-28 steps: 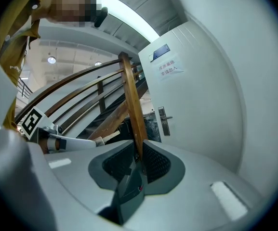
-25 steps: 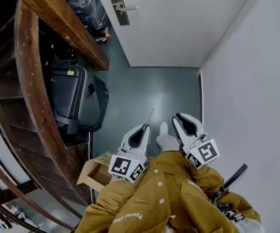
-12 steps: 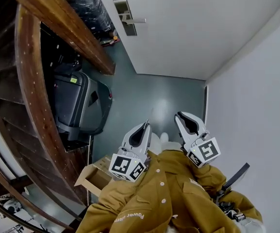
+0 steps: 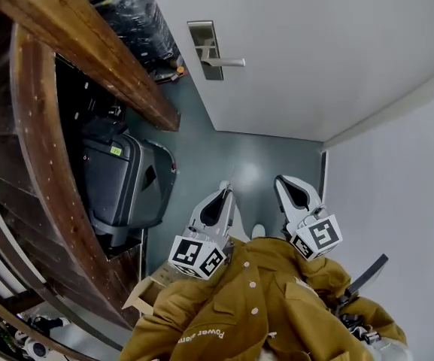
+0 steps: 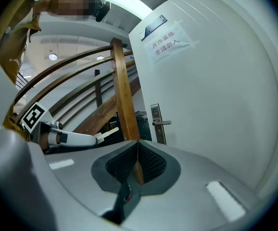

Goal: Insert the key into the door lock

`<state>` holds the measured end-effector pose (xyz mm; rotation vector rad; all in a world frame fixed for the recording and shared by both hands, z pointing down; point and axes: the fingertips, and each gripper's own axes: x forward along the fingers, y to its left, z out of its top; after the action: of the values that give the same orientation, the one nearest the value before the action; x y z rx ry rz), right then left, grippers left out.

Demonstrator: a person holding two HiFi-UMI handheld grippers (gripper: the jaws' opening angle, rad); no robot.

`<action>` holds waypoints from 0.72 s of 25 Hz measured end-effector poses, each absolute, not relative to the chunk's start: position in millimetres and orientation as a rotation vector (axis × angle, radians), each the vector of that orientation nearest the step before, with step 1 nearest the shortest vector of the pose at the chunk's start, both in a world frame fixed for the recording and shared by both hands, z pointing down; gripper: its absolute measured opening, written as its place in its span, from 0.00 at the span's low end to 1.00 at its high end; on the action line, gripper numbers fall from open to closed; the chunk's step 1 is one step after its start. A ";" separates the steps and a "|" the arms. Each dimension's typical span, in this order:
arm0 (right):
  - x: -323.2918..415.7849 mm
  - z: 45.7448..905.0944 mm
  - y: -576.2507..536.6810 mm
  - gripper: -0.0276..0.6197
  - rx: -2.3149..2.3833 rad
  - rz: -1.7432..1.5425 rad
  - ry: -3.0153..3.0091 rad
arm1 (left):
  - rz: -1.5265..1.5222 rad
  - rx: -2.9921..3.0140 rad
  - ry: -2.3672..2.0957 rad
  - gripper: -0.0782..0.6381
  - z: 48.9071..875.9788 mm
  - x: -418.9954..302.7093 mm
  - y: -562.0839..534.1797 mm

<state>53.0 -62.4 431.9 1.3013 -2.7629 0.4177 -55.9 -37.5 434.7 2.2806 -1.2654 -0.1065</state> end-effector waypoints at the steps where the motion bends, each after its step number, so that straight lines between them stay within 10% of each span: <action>1: 46.4 433.1 -77.2 0.06 1.309 0.413 -2.755 | -0.109 2.281 -1.251 0.15 436.4 -60.4 -52.3; 18: -10.1 417.1 -242.6 0.05 1.417 0.388 -2.658 | -0.182 2.181 -1.092 0.15 447.3 -116.7 -232.4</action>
<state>-10.1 -242.6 417.1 1.4166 -2.6583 0.3884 -116.7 -232.4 447.3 2.1810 -1.0918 -0.1819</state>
